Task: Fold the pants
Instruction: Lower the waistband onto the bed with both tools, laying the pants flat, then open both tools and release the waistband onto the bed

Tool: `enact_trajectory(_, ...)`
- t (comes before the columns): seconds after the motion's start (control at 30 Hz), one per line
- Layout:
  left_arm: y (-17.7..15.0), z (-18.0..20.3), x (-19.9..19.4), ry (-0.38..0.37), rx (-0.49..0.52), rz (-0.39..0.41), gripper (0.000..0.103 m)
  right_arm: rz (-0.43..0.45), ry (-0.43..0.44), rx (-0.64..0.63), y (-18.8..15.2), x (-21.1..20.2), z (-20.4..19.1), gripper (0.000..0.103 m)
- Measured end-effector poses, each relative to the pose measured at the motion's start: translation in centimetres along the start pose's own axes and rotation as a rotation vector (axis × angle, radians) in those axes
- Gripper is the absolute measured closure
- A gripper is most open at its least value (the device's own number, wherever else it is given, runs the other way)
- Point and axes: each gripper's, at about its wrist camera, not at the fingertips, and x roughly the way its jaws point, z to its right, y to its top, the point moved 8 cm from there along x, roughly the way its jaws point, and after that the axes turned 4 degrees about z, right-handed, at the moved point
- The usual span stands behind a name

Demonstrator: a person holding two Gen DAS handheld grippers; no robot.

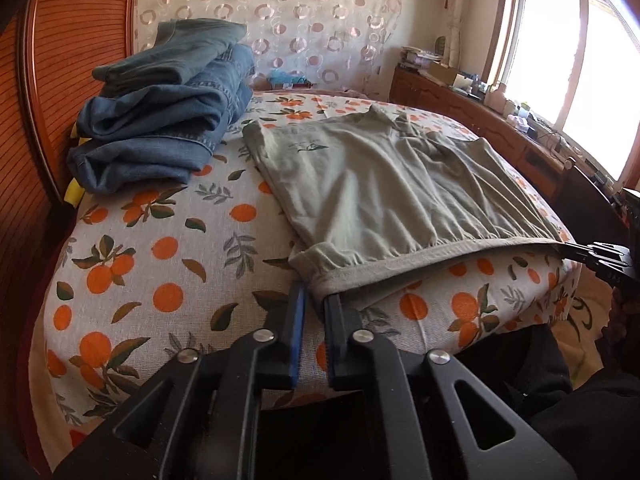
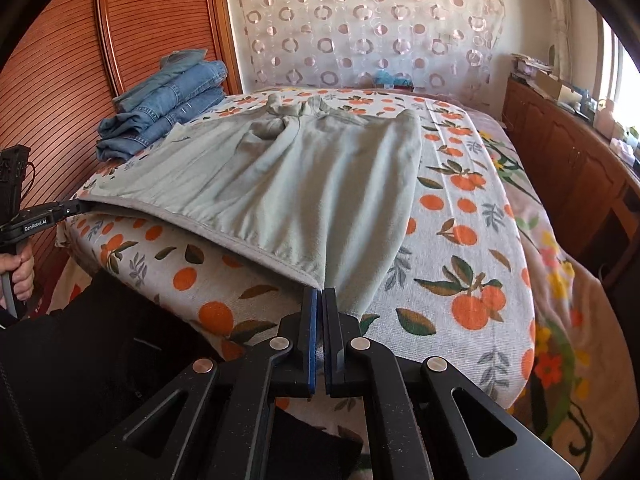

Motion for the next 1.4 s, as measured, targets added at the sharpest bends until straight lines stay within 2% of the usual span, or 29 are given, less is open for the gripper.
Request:
enact_trajectory(0.13, 0.5, 0.1, -0.8, -0.013, 0.004, 0.015, 0.085, -0.001, 0.004, 0.008, 0.5, -0.5, -0.3, 0.096)
enact_trajectory(0.23, 1.1, 0.0, -2.0, -0.012, 0.020, 0.049, 0.075, 0.012, 0.011, 0.011, 0.9, -1.4, -0.7, 0.096)
enact_trajectory(0.3, 1.6, -0.1, -2.8, -0.011, 0.020, 0.071, 0.063, 0.024, 0.008, 0.009, 1.2, -1.8, -1.0, 0.095)
enact_trajectory(0.37, 2.3, -0.2, -3.4, -0.012, 0.015, 0.093, 0.055, 0.039, 0.005, 0.008, 1.7, -2.2, -1.2, 0.092)
enact_trajectory(0.47, 3.1, -0.2, -3.6, -0.014, 0.016, 0.106, 0.053, 0.060, 0.007, 0.009, 2.3, -2.2, -1.5, 0.082)
enact_trajectory(0.53, 3.5, -0.2, -3.3, -0.011, 0.023, 0.108, 0.049, 0.077, 0.002, 0.015, 2.8, -1.8, -1.7, 0.073)
enact_trajectory(0.57, 3.8, -0.3, -3.0, -0.005, 0.025, 0.105, 0.046, 0.085, 0.000, 0.023, 3.0, -1.5, -1.7, 0.072)
enact_trajectory(0.63, 4.1, -0.2, -2.5, 0.001, 0.032, 0.100, 0.046, 0.092, -0.012, 0.041, 3.3, -0.6, -1.6, 0.064)
enact_trajectory(0.73, 4.3, 0.2, -1.7, 0.000, 0.049, 0.089, 0.044, 0.095, -0.036, 0.056, 3.8, 0.9, -1.6, 0.061)
enact_trajectory(0.8, 4.6, 0.5, -1.2, -0.005, 0.057, 0.089, 0.032, 0.090, -0.048, 0.066, 3.9, 2.0, -1.5, 0.061)
enact_trajectory(0.9, 5.1, 0.8, -0.3, -0.010, 0.058, 0.081, 0.027, 0.071, -0.062, 0.090, 3.8, 3.5, -1.2, 0.061)
enact_trajectory(1.1, 5.9, 1.3, 1.6, -0.001, 0.073, 0.075, 0.026, 0.063, -0.088, 0.109, 3.2, 4.2, -0.6, 0.061)
enact_trajectory(1.4, 6.3, 1.7, 3.7, 0.001, 0.074, 0.060, 0.026, 0.052, -0.129, 0.124, 2.4, 2.8, 0.8, 0.061)
